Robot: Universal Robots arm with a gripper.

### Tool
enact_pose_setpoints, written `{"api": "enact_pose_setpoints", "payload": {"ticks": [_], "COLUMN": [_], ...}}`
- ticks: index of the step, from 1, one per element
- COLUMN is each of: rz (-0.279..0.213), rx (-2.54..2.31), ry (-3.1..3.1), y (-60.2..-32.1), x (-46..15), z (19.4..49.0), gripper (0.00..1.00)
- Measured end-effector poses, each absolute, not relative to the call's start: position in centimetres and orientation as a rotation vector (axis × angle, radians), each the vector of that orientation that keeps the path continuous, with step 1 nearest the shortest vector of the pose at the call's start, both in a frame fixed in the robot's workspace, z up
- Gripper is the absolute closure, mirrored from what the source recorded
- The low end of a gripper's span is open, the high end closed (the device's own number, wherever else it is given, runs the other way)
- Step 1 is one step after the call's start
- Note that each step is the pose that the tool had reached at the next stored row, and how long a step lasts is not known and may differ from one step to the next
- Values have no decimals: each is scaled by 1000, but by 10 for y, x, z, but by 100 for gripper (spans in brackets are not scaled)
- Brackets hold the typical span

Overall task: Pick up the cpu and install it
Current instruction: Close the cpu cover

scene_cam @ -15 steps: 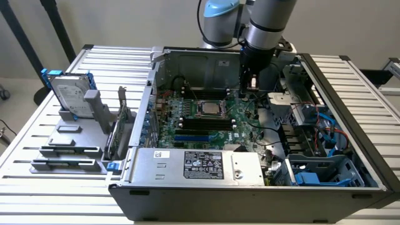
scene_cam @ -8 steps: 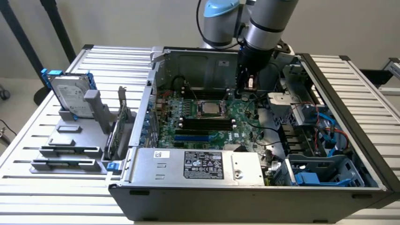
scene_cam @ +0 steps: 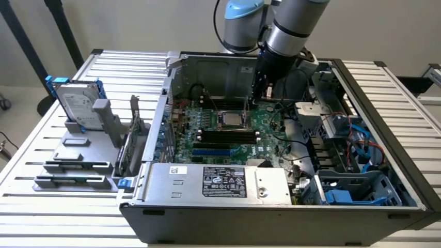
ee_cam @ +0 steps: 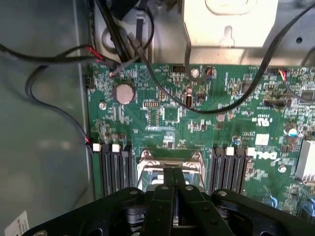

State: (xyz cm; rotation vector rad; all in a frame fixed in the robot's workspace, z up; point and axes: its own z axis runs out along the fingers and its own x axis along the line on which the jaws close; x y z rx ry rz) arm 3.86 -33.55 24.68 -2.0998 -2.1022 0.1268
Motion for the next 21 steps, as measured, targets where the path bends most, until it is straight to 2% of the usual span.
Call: {"api": "enact_pose_setpoints", "payload": {"ticks": [21], "rz": [238], "rx": [-2043], "ry": [-2039], "y": [-339], "x": [-6], "z": [232], "gripper": [89]}}
